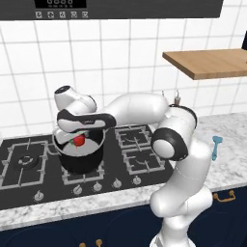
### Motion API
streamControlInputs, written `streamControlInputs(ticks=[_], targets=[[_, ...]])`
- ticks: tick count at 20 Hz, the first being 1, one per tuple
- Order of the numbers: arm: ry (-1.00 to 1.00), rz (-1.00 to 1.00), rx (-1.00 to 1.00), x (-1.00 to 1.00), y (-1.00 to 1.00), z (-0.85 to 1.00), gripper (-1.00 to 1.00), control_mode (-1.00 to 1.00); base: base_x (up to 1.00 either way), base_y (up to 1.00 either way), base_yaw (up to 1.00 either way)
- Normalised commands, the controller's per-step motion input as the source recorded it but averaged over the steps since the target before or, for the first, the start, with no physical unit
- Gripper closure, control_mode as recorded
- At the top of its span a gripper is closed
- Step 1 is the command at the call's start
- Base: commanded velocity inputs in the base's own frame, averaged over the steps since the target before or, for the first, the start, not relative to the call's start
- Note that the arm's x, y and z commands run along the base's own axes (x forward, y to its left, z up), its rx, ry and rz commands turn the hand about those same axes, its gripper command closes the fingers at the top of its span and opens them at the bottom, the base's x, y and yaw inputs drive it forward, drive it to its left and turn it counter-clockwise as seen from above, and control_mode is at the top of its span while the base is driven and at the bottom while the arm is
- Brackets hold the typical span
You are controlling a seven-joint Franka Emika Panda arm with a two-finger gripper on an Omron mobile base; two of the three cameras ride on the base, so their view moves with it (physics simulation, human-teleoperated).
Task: Put the lemon and tomato in the pot. Retrieve the spatula and lightly stir the vegetables in the pot.
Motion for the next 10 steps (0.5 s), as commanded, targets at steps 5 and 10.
streamControlInputs(ticks=[5,10], targets=[[0.03,-0.02,0.00,-0.01,-0.38,0.14,-1.00,-1.00,0.00,0.00,0.00],[0.24,-0.03,0.07,0.00,-0.15,0.00,-1.00,-1.00,0.00,0.00,0.00]])
